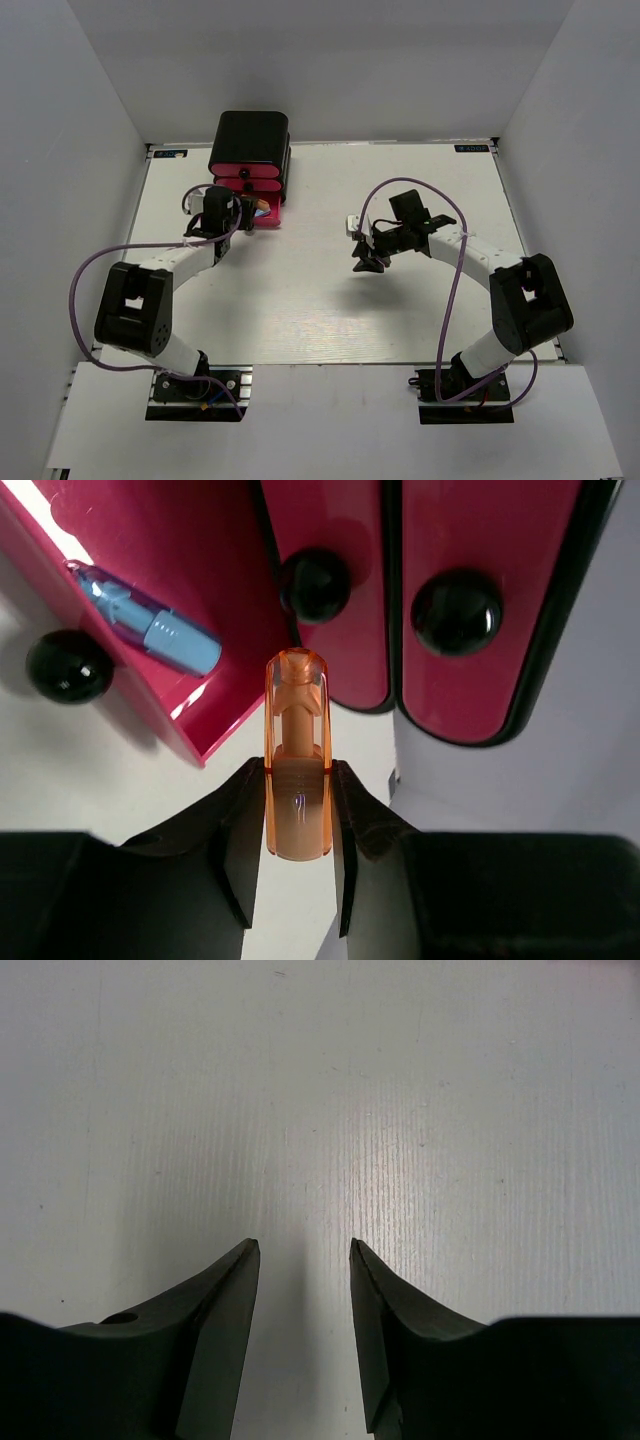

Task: Sort the stationery into containers
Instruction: Place the stationery in the drawer.

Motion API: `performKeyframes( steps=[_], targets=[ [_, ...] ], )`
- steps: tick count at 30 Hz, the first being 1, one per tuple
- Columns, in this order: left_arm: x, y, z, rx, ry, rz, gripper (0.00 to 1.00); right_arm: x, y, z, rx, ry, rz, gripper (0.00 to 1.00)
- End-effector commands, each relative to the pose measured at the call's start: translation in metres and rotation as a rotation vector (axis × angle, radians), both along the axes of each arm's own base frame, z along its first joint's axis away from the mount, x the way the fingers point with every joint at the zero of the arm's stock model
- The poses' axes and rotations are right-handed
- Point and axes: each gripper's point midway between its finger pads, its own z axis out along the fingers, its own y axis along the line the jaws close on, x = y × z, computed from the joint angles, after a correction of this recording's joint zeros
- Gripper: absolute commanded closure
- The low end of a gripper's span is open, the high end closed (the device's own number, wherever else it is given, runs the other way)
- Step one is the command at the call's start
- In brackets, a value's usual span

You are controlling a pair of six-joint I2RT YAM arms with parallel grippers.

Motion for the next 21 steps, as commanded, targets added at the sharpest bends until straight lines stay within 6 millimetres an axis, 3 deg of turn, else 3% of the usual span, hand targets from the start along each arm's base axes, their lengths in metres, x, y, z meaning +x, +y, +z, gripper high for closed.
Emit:
performKeyframes(
  steps=[1, 3, 7, 9, 13, 16, 21],
  targets=[
    [0.026, 0.006, 0.024, -0.066, -0.078, 0.093, 0.95, 0.001, 0.0, 0.01, 0.026, -0.02, -0.002, 0.52],
    [0.026, 0.006, 0.007, -0.055, -0.004, 0.099, 0.93, 0.001, -0.001, 0.011, 0.024, -0.025, -0.006, 0.52],
    [0.028, 0.01, 0.006, -0.035, 0.022, 0.12, 0.93, 0.002, -0.003, 0.01, 0.022, -0.027, -0.012, 0.52],
    [0.029, 0.014, 0.001, -0.036, 0.022, 0.129, 0.88, 0.002, -0.004, 0.01, 0.022, -0.028, -0.013, 0.52],
    [0.034, 0.015, 0.004, -0.032, 0.019, 0.137, 0.49, 0.003, -0.005, 0.008, 0.02, -0.02, -0.016, 0.52],
    [0.037, 0.012, 0.011, -0.034, 0.001, 0.123, 0.32, 0.005, -0.005, 0.011, 0.023, -0.025, -0.02, 0.52],
    [0.036, 0.013, 0.024, -0.006, -0.026, 0.091, 0.3, 0.004, -0.004, 0.011, 0.025, -0.023, -0.015, 0.52]
  ],
)
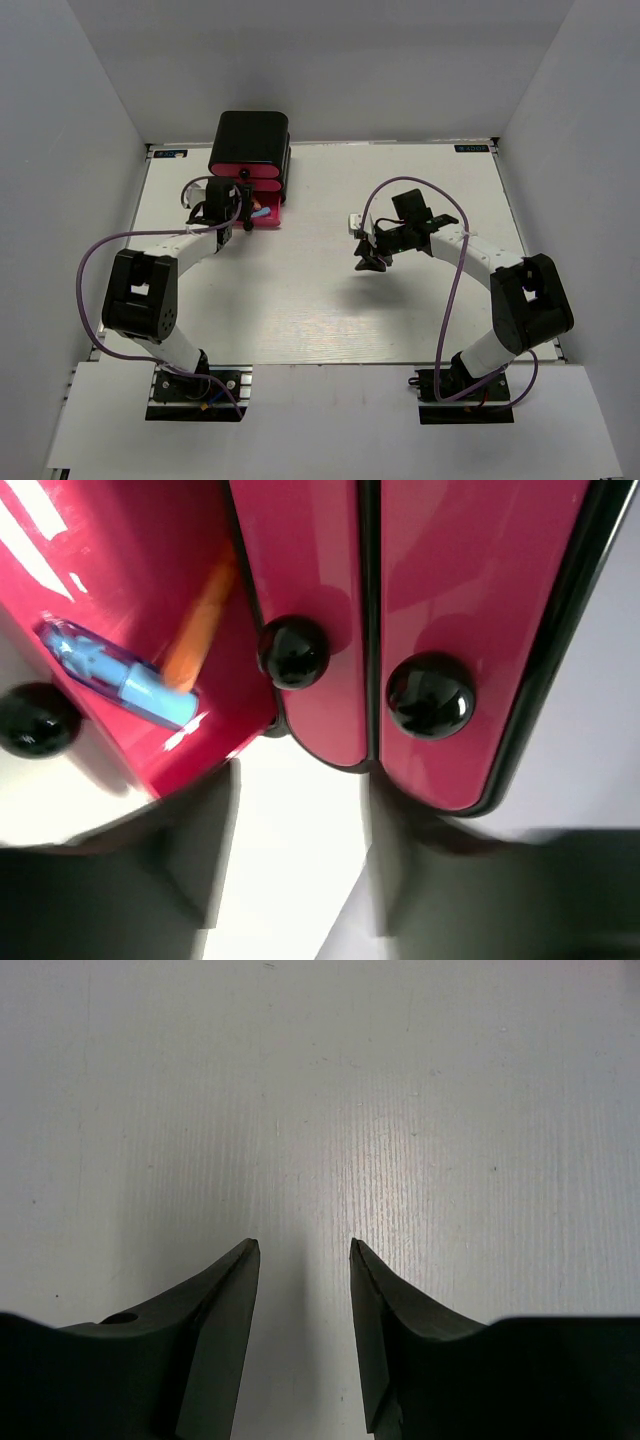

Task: Sort the stationery into containers
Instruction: Place the stationery in the drawer, then close the drawer in the storage box.

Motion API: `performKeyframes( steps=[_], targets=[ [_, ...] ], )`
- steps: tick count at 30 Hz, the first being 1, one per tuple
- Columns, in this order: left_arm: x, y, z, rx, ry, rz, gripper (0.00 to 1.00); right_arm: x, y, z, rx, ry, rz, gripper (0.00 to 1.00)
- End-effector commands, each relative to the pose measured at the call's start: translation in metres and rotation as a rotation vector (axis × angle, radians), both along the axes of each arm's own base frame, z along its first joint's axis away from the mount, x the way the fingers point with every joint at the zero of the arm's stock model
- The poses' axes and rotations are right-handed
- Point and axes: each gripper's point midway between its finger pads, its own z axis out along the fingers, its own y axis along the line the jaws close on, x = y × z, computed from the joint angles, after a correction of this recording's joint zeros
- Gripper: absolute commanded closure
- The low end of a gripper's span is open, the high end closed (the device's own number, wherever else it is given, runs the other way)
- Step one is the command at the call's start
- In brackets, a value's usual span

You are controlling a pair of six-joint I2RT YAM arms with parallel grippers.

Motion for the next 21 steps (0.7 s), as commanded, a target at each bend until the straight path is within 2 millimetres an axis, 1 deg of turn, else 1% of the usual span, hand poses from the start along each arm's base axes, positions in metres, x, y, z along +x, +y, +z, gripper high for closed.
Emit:
performKeyframes(
  steps=[1, 2, 3, 4, 5, 6, 7, 8, 9, 10, 11, 12, 13, 14, 15, 16, 17, 18, 19, 20, 21],
  targets=[
    [0.002, 0.002, 0.027, 0.026, -0.058, -0.021, 0.42, 0.0, 0.001, 0.01, 0.024, -0.024, 0.005, 0.52],
    [0.001, 0.0, 0.026, 0.038, -0.057, -0.044, 0.59, 0.0, 0.0, 0.01, 0.022, -0.024, 0.005, 0.52],
    [0.0, -0.003, 0.034, 0.058, -0.08, -0.076, 0.74, -0.001, -0.001, 0.009, 0.019, -0.019, 0.001, 0.52],
    [0.001, -0.007, 0.039, 0.152, -0.102, -0.156, 0.87, 0.0, 0.0, 0.011, 0.022, -0.028, 0.003, 0.52],
    [-0.001, -0.011, 0.046, 0.198, -0.117, -0.232, 1.0, 0.0, -0.001, 0.01, 0.02, -0.025, 0.0, 0.52],
    [-0.003, -0.013, 0.046, 0.268, -0.109, -0.291, 1.0, -0.002, -0.001, 0.008, 0.018, -0.019, 0.0, 0.52],
    [-0.007, -0.011, 0.041, 0.411, -0.063, -0.395, 1.0, -0.002, -0.001, 0.007, 0.017, -0.02, 0.002, 0.52],
    [-0.013, -0.013, 0.033, 0.461, -0.018, -0.444, 1.0, -0.001, -0.002, 0.007, 0.019, -0.021, 0.0, 0.52],
    [-0.018, -0.011, 0.027, 0.508, 0.013, -0.48, 1.0, -0.001, -0.003, 0.006, 0.017, -0.02, 0.0, 0.52],
    [-0.032, -0.005, 0.013, 0.572, 0.069, -0.539, 1.0, -0.002, -0.004, 0.005, 0.015, -0.015, -0.005, 0.52],
    [-0.039, -0.003, 0.017, 0.597, 0.055, -0.551, 1.0, -0.002, -0.003, 0.005, 0.015, -0.016, -0.003, 0.52],
    [-0.055, 0.001, -0.002, 0.613, 0.096, -0.576, 1.0, -0.001, -0.003, 0.005, 0.018, -0.018, -0.001, 0.52],
    [-0.063, 0.003, -0.008, 0.621, 0.106, -0.586, 1.0, -0.001, -0.003, 0.004, 0.016, -0.016, -0.003, 0.52],
    [-0.069, 0.011, -0.011, 0.645, 0.118, -0.58, 1.0, -0.001, -0.003, 0.003, 0.015, -0.009, -0.002, 0.52],
    [-0.081, 0.014, -0.024, 0.653, 0.145, -0.596, 1.0, 0.0, -0.004, 0.004, 0.017, -0.01, -0.005, 0.52],
    [-0.085, 0.015, -0.022, 0.654, 0.139, -0.594, 1.0, 0.001, -0.003, 0.003, 0.017, -0.006, -0.002, 0.52],
    [-0.09, 0.016, -0.026, 0.653, 0.147, -0.596, 0.99, 0.001, -0.001, 0.005, 0.021, -0.012, 0.001, 0.52],
    [-0.101, 0.016, -0.038, 0.635, 0.172, -0.608, 0.95, 0.003, -0.002, 0.005, 0.02, -0.012, -0.004, 0.52],
    [-0.106, 0.017, -0.043, 0.634, 0.183, -0.611, 0.93, 0.002, -0.001, 0.004, 0.016, -0.012, 0.0, 0.52],
    [-0.106, 0.014, -0.042, 0.606, 0.162, -0.6, 0.9, 0.003, -0.001, 0.005, 0.02, -0.015, 0.0, 0.52],
    [-0.114, 0.015, -0.051, 0.597, 0.175, -0.598, 0.78, 0.003, -0.001, 0.004, 0.018, -0.015, 0.001, 0.52]
  ],
)
